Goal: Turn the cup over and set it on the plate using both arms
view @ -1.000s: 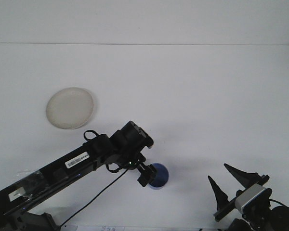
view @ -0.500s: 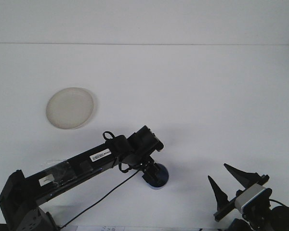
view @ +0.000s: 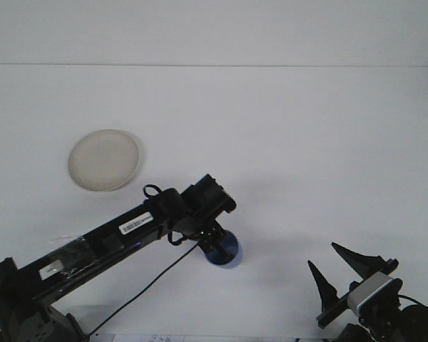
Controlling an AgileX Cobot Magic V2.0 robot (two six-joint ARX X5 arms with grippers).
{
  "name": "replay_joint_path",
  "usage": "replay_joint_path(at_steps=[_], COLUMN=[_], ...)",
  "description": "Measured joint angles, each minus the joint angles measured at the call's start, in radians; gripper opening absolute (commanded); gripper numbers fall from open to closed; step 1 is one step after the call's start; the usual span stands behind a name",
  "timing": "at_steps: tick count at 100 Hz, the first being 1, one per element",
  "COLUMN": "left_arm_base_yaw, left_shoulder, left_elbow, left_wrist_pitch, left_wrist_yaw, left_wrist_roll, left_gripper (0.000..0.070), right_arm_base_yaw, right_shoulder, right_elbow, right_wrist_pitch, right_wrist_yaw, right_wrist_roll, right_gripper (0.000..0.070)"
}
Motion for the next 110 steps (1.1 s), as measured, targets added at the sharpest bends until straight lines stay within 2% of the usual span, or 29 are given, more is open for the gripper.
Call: replay_joint_path(at_steps=[9,24,46,58,65,77,110], left_arm_base_yaw=[0.089,0.303,0.714,0.866,0.913,0.953,0.955], left_shoulder=[-0.081,-0.190,-0.164,-0.109,-0.072,-0.005,0.104], left_elbow=[0.021,0.060,0.073,0.072,0.072,0.072,0.072], left_wrist_pitch=[-0.035,-0.072,-0.030,0.044,0.085,0.100,0.085], left_wrist_yaw=[-0.049,-0.170,-0.184,-0.188,-0.180,-0.107,-0.101], left_wrist_roll=[0.030,0.083,0.100,0.084,0.070,0.052,0.044], left_gripper=[0.0009,0.0008,0.0009,0.0009,0.0009,0.0009,0.0009], right_arm_base_yaw=[0.000,0.000,0.000,0.000,0.000,0.000,0.000], right_shoulder=[0.000,0.000,0.000,0.000,0.000,0.000,0.000], right_elbow=[0.000,0.000,0.000,0.000,0.000,0.000,0.000], right_wrist_pitch=[0.000,0.000,0.000,0.000,0.000,0.000,0.000], right_wrist_yaw=[0.000,0.000,0.000,0.000,0.000,0.000,0.000], right_wrist_roll=[0.001,0.002,0.006,0.014,0.018,0.026,0.037], right_gripper=[0.0415,0.0416,0.0415,0.0415,0.0415,0.0415,0.0415])
